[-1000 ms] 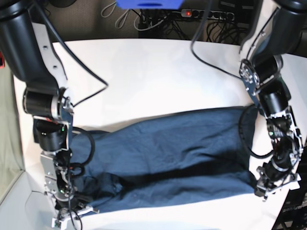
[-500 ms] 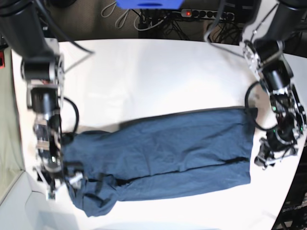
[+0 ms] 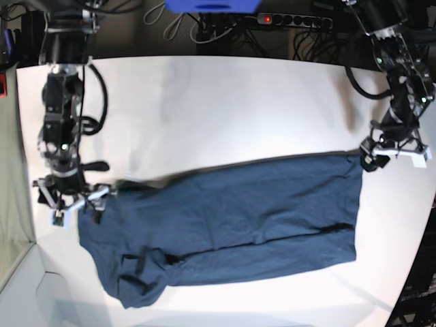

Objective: Layout the t-shirt on the table in an organized manner, then fold the t-shirt properly
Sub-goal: 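Pull the shirt edges apart with both grippers to stretch it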

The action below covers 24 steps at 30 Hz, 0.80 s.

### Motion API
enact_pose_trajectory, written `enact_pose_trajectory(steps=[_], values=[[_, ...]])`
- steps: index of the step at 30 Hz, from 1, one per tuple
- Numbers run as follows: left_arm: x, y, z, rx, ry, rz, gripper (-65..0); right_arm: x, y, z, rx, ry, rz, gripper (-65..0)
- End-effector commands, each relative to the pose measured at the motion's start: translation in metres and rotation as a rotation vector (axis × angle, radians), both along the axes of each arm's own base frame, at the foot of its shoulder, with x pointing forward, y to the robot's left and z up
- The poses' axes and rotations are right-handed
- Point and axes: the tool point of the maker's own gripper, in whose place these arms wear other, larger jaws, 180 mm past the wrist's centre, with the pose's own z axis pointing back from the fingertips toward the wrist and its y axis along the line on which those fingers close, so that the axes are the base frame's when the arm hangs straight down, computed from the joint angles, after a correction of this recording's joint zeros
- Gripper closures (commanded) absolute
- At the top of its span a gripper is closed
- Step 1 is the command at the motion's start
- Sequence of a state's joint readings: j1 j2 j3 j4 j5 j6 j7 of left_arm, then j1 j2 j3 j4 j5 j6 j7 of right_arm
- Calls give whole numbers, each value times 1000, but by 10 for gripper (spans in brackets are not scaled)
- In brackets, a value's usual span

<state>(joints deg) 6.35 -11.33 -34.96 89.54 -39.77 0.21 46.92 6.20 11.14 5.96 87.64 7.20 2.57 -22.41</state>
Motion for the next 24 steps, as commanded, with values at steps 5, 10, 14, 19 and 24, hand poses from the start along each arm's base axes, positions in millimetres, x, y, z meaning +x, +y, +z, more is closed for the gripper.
enact_pose_trajectory(steps=[5, 10, 14, 19, 24], values=[[-8, 13, -16, -1, 46, 27, -498, -22, -2, 14, -32, -50, 7, -485], [6, 18, -26, -23, 28, 71, -496, -49, -2, 7, -45, -25, 10, -485], [19, 19, -32, 27, 37, 71, -496, -68, -9, 2, -34, -12, -26, -485], [31, -2, -52, 74, 112, -14, -495, -81, -20, -5, -33, 12, -63, -485], [41, -27, -71, 67, 170, -94, -463, -87, -27, -8, -38, 24, -81, -485]])
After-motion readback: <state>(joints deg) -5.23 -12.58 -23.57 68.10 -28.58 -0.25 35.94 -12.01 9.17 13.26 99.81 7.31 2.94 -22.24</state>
